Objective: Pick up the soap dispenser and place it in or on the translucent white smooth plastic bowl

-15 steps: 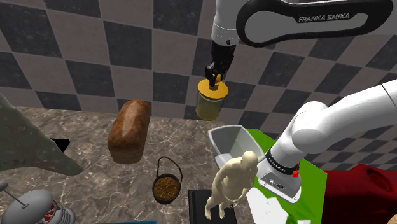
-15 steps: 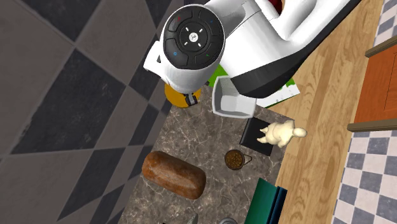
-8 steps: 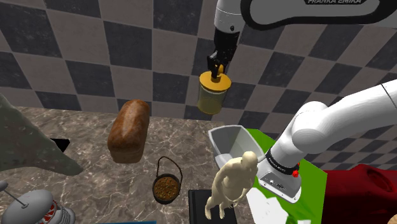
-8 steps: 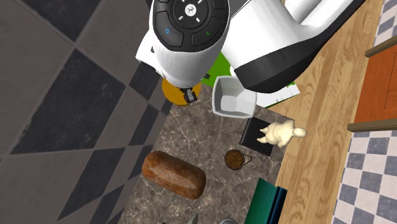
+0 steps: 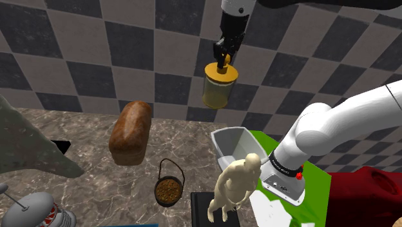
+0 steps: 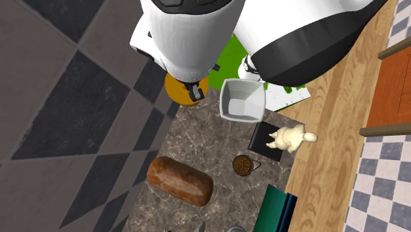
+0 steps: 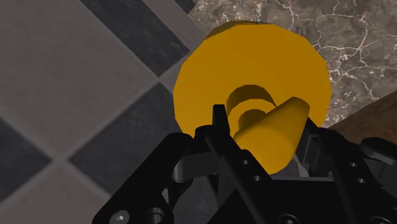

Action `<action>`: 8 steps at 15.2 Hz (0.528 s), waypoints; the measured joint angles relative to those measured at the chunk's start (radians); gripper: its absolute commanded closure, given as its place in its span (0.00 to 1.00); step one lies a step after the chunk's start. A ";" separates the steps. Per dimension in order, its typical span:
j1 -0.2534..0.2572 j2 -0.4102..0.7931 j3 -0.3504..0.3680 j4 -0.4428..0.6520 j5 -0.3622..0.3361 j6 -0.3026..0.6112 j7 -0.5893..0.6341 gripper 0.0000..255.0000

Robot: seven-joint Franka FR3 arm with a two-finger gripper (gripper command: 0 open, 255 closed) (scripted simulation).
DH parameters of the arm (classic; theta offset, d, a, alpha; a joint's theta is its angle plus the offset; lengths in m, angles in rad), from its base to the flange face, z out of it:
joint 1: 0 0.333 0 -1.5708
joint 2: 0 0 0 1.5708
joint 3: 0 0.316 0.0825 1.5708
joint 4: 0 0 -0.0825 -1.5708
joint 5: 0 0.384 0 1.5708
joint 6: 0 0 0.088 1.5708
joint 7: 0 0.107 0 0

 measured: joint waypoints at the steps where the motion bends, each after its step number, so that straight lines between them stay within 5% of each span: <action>1: -0.001 0.003 0.000 0.016 -0.001 -0.012 -0.001 1.00; 8: 0.027 -0.090 0.022 0.047 0.034 -0.138 0.022 1.00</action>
